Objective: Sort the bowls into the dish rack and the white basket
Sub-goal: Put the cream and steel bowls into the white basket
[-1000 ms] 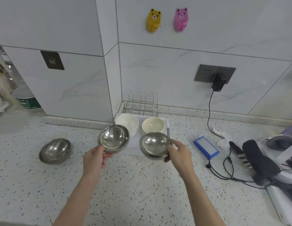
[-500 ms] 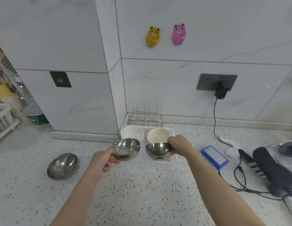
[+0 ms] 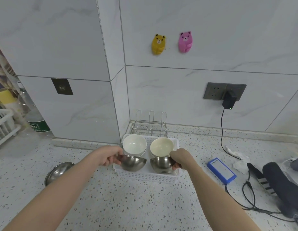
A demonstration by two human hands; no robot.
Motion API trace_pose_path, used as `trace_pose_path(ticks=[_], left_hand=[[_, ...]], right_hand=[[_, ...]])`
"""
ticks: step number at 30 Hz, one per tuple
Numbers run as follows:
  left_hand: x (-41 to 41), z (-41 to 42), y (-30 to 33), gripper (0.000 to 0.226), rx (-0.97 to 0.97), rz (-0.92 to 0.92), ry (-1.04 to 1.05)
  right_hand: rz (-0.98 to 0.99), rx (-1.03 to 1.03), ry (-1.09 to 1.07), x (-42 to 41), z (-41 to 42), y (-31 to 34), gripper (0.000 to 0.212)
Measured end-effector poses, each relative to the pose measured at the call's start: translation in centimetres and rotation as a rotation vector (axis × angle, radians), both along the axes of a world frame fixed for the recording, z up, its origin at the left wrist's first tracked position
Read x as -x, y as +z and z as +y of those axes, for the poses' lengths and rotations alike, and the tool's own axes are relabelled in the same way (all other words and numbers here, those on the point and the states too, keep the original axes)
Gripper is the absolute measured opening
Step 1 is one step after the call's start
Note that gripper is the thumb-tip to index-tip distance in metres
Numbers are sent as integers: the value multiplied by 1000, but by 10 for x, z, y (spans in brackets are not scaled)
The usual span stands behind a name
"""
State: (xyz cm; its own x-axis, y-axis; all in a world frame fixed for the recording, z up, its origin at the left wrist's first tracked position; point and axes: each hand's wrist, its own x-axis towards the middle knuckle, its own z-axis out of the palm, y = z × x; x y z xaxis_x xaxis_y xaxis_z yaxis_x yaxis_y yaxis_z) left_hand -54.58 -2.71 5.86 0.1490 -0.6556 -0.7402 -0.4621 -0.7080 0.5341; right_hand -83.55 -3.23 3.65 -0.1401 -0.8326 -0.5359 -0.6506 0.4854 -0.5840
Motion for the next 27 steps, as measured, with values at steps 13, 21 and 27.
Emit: trace_pose_path(ticks=[13, 21, 27], left_hand=[[16, -21, -27, 31, -28, -128, -74], [22, -21, -25, 26, 26, -207, -154], [23, -29, -24, 25, 85, -211, -88]], right_hand=[[-14, 93, -7, 3, 1, -15, 29], [-30, 102, -39, -1, 3, -17, 27], [11, 106, -33, -4, 5, -16, 36]])
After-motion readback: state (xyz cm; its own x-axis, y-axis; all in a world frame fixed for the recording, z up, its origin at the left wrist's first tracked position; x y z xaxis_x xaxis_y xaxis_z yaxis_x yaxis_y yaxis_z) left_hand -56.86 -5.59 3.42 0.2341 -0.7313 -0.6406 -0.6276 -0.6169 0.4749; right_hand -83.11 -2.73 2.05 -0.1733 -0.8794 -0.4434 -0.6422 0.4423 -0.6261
